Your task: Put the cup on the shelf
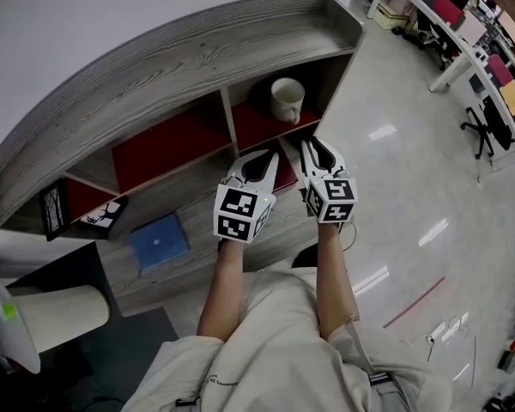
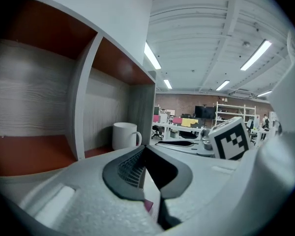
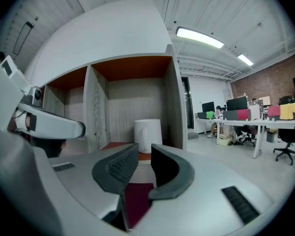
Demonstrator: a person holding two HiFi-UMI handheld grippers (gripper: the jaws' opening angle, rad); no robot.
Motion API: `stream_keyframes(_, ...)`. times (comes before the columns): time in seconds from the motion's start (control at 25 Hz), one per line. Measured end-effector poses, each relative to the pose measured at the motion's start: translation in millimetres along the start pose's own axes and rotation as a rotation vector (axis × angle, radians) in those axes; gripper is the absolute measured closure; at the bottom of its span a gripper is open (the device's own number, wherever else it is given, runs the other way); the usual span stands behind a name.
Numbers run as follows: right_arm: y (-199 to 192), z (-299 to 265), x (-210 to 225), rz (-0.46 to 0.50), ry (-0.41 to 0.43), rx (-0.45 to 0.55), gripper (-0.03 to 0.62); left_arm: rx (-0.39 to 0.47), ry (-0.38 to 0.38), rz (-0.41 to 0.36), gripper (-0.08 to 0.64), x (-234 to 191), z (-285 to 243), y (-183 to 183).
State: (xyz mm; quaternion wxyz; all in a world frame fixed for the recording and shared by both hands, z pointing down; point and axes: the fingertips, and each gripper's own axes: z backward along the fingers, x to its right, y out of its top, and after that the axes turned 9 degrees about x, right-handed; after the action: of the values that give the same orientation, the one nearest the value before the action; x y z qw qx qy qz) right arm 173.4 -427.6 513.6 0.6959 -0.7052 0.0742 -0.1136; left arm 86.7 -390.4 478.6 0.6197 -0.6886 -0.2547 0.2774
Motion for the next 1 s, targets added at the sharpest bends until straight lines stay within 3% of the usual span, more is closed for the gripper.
stream_keyframes(0.2,9.7,8.6,0.5,0.021,0.069,-0.002,0.503,0.028,0.052,0.02,0.551,6.0,-8.2,7.8)
stream_keyframes(0.44,31.3,25.5,4.5,0.015,0.184,0.006,0.504,0.069,0.169,0.054,0.551,19.2,-10.1,22.5)
stream_keyframes(1.0,35.0,88.5,0.0,-0.053,0.411,0.039,0.566,0.068,0.33,0.002,0.551,86.5,18.0,8.3)
